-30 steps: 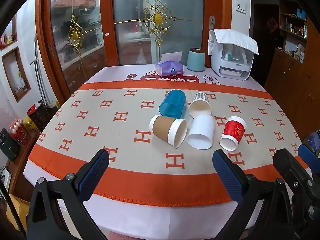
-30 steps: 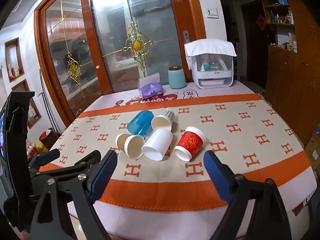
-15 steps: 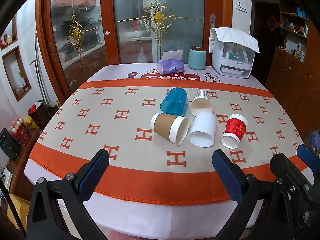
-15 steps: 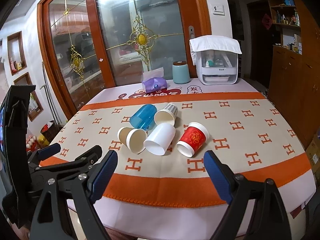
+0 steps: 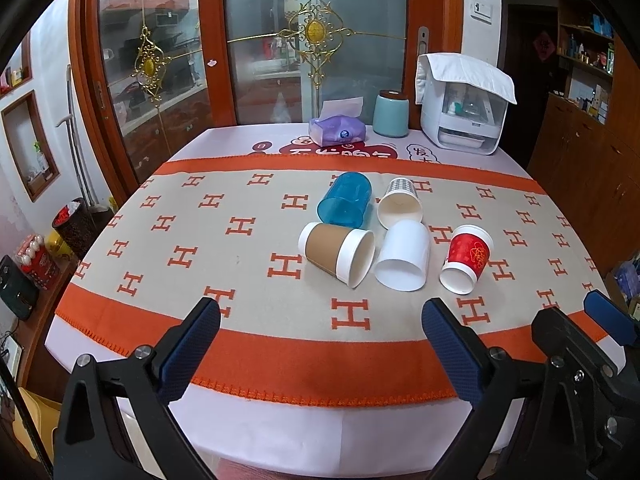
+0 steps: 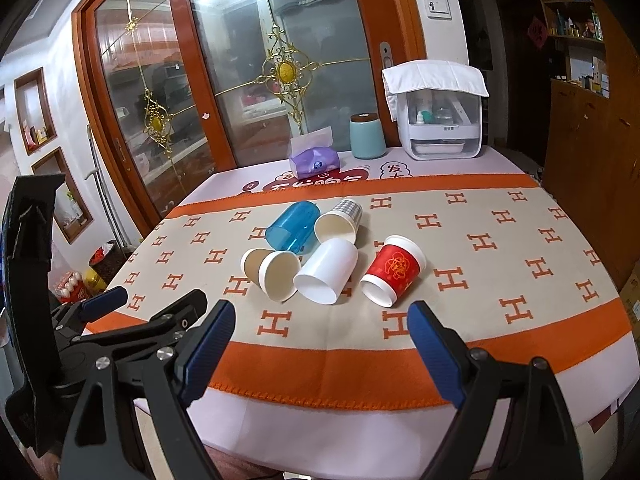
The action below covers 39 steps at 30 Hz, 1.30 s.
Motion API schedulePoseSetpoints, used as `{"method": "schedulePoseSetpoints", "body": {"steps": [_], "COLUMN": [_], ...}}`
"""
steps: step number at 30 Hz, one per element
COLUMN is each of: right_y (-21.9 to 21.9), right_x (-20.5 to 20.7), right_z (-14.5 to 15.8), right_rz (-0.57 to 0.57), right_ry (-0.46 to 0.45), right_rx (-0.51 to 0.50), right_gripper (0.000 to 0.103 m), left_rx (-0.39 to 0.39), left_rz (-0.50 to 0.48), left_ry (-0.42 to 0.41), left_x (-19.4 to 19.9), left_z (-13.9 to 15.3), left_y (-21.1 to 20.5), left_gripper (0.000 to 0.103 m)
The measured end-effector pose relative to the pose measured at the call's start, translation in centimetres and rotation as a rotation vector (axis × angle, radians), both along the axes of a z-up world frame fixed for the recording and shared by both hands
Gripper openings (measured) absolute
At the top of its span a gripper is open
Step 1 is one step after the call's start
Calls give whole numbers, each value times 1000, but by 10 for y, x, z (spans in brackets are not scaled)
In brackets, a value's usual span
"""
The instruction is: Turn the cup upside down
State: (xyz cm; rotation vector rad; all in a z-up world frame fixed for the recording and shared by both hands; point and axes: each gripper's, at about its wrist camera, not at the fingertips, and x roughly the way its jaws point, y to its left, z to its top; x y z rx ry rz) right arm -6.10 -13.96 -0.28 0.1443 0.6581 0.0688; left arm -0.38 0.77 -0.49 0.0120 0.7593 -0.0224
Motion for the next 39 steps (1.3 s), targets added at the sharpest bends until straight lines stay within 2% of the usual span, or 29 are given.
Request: {"method": "schedulePoseSetpoints", "body": {"steps": [39], "right_y": [3], "right_x": [3], "right_z": [-1], "right_rz": [-6], "right_ry": [28], "right_rx": [-22], "right_gripper": [87], "left_rx": [14], "left_rz": [22], "left_ry": [2], "left_x": [2], "left_z": [-8], "left_y": [1], "left_gripper": [100]}}
